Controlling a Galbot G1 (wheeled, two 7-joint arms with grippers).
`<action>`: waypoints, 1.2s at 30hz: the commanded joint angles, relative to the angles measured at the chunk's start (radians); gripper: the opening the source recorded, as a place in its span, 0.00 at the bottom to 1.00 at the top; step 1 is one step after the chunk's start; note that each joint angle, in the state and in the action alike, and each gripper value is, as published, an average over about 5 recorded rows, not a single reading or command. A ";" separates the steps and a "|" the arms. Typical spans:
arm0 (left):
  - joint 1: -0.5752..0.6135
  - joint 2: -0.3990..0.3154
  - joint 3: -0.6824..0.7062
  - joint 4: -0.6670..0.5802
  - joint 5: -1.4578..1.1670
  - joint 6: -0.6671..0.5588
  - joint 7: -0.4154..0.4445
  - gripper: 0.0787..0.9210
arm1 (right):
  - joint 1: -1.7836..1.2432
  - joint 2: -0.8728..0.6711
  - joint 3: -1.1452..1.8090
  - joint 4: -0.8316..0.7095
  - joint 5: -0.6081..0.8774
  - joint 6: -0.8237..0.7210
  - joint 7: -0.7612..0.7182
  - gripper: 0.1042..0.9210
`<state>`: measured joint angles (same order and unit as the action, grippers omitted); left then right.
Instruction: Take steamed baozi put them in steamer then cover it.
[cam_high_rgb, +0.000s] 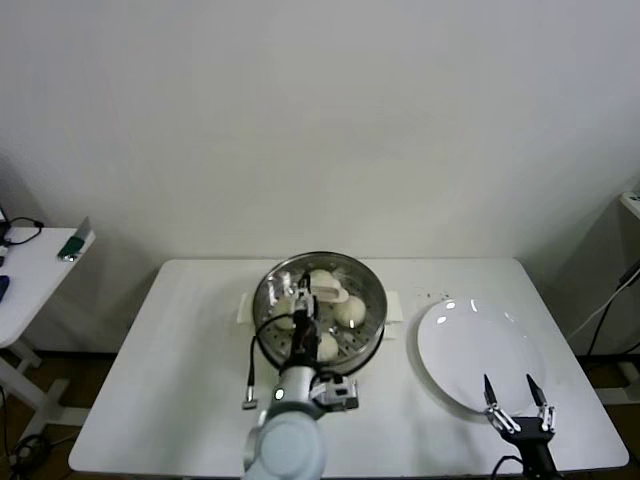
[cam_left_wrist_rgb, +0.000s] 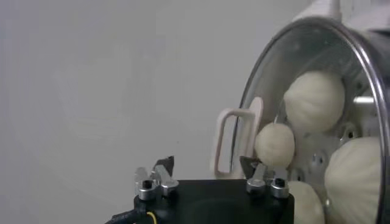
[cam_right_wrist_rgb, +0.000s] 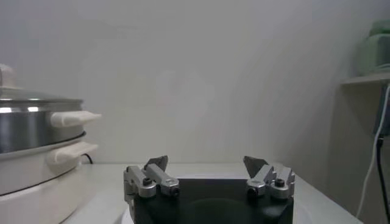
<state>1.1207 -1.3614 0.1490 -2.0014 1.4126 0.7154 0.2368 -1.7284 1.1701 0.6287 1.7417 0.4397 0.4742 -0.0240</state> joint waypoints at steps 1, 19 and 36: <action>0.114 0.062 -0.117 -0.180 -0.542 -0.146 -0.243 0.75 | 0.005 -0.001 -0.002 0.014 -0.005 -0.019 0.027 0.88; 0.445 0.170 -0.882 -0.105 -1.595 -0.669 -0.272 0.88 | 0.045 0.003 -0.013 -0.034 -0.041 0.013 0.034 0.88; 0.510 0.147 -0.829 0.170 -1.762 -0.953 -0.260 0.88 | 0.078 -0.005 -0.035 -0.105 -0.039 0.023 0.027 0.88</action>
<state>1.5682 -1.2091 -0.6193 -1.9833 -0.1522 -0.0373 -0.0234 -1.6583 1.1638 0.5963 1.6604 0.4023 0.4936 0.0041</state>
